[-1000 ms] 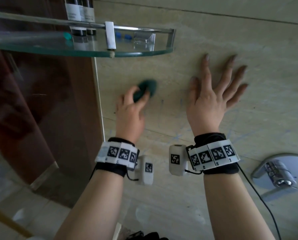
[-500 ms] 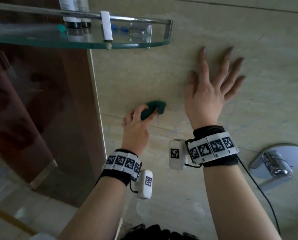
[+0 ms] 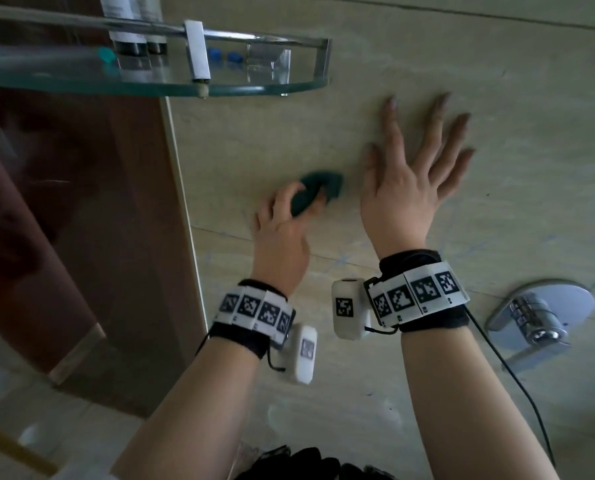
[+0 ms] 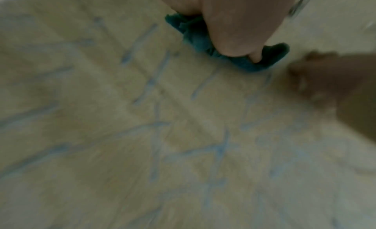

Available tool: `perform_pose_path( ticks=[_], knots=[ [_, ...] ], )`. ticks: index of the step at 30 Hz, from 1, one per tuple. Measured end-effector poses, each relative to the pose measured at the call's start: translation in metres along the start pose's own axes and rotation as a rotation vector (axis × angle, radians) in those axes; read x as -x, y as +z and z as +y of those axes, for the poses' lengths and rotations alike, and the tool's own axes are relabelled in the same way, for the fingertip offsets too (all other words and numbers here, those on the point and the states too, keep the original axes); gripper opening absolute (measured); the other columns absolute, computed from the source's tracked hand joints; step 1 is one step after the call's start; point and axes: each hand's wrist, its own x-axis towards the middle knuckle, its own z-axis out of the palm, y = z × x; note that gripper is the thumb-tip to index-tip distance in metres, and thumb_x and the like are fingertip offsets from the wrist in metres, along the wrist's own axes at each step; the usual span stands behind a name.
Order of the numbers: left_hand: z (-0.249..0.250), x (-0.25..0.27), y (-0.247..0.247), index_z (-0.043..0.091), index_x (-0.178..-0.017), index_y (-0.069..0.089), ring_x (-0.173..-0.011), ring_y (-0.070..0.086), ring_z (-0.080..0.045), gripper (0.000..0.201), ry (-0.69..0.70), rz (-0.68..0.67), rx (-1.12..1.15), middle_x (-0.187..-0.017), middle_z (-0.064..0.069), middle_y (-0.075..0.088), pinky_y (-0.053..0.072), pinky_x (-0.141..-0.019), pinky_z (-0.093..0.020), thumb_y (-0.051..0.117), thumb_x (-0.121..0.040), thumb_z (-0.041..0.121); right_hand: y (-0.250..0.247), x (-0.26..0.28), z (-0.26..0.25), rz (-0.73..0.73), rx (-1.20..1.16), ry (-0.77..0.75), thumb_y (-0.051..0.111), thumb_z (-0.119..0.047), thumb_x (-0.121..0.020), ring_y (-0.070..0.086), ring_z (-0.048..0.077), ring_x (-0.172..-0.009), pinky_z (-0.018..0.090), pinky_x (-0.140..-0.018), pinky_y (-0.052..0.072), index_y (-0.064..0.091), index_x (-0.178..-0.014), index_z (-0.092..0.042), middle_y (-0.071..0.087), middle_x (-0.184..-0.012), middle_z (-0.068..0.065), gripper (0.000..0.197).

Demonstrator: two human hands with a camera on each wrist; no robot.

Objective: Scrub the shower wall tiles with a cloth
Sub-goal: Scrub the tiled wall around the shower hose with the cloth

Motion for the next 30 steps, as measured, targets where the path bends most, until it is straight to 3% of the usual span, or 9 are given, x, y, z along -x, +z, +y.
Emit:
perform_pose_path(
  ticks=[4,7,10,14,18,22,25,28,30],
  knots=[
    [-0.004,0.026,0.007,0.025,-0.119,0.067,-0.103,0.035,-0.026,0.065,0.040,-0.083,-0.060,-0.127,-0.001,0.036,0.044,-0.081,-0.047,0.028,-0.072,0.003,-0.005,0.000,0.002,-0.047,0.014,-0.004,0.032,-0.044,-0.101,0.000,0.037,-0.146,0.052,-0.116,-0.003,0.025,-0.148,-0.041,0.008,-0.160,0.010,0.048],
    [0.004,-0.001,-0.011,0.021,-0.125,0.063,-0.108,0.043,-0.035,0.063,-0.020,-0.008,-0.035,-0.133,-0.011,0.044,0.042,-0.085,-0.050,0.038,-0.073,-0.003,-0.011,-0.001,0.008,-0.077,0.033,-0.027,0.034,-0.046,-0.100,-0.001,0.035,-0.146,0.051,-0.116,-0.003,0.024,-0.148,-0.043,0.007,-0.161,0.007,0.049],
    [0.018,-0.046,-0.033,0.019,-0.134,0.057,-0.115,0.045,-0.043,0.067,-0.098,0.072,0.023,-0.137,-0.018,0.046,0.039,-0.095,-0.051,0.034,-0.075,-0.003,-0.018,-0.005,0.015,-0.054,0.065,-0.062,0.034,-0.046,-0.100,0.005,0.035,-0.146,0.052,-0.116,0.002,0.027,-0.147,-0.043,0.012,-0.160,0.004,0.048],
    [0.029,-0.074,-0.038,0.016,-0.126,0.062,-0.115,0.044,-0.045,0.063,-0.056,0.165,0.025,-0.136,-0.019,0.047,0.041,-0.092,-0.051,0.034,-0.074,-0.007,-0.028,-0.019,0.024,-0.002,0.060,-0.022,0.038,-0.050,-0.097,0.008,0.032,-0.146,0.049,-0.116,0.006,0.031,-0.146,-0.042,0.014,-0.160,0.002,0.050],
    [0.032,-0.048,-0.012,0.021,-0.128,0.061,-0.112,0.040,-0.040,0.069,0.079,0.106,0.045,-0.137,-0.013,0.044,0.039,-0.088,-0.043,0.036,-0.073,-0.012,-0.031,-0.024,0.025,0.003,0.044,0.019,0.042,-0.051,-0.095,0.005,0.033,-0.146,0.048,-0.116,0.003,0.030,-0.147,-0.041,0.011,-0.160,0.006,0.055],
    [0.025,-0.006,0.015,0.026,-0.121,0.066,-0.101,0.034,-0.029,0.067,0.215,-0.001,-0.063,-0.128,-0.002,0.035,0.047,-0.077,-0.043,0.030,-0.071,0.001,-0.027,-0.022,0.022,0.014,0.021,0.034,0.043,-0.047,-0.094,0.003,0.034,-0.147,0.050,-0.117,0.002,0.029,-0.148,-0.039,0.011,-0.160,0.007,0.056],
    [0.015,0.010,0.015,0.029,-0.121,0.066,-0.098,0.036,-0.027,0.067,0.257,-0.052,-0.140,-0.127,0.000,0.036,0.048,-0.076,-0.043,0.030,-0.071,0.002,-0.026,-0.020,0.022,0.017,0.020,0.038,0.041,-0.049,-0.095,0.004,0.033,-0.147,0.049,-0.117,0.001,0.030,-0.148,-0.038,0.011,-0.160,0.007,0.055],
    [0.020,-0.011,0.000,0.024,-0.125,0.063,-0.101,0.037,-0.028,0.069,0.177,0.009,-0.113,-0.130,-0.003,0.038,0.045,-0.080,-0.045,0.025,-0.072,0.002,-0.028,-0.020,0.024,0.010,0.040,0.030,0.040,-0.051,-0.095,0.005,0.032,-0.147,0.048,-0.117,0.003,0.029,-0.148,-0.039,0.012,-0.160,0.006,0.055],
    [0.030,-0.040,-0.015,0.020,-0.130,0.059,-0.108,0.043,-0.037,0.066,0.097,0.053,-0.037,-0.137,-0.012,0.044,0.044,-0.086,-0.051,0.026,-0.077,-0.001,-0.030,-0.020,0.026,-0.010,0.057,0.022,0.038,-0.053,-0.095,0.004,0.031,-0.147,0.046,-0.117,0.003,0.028,-0.148,-0.040,0.011,-0.160,0.004,0.055]
  ],
)
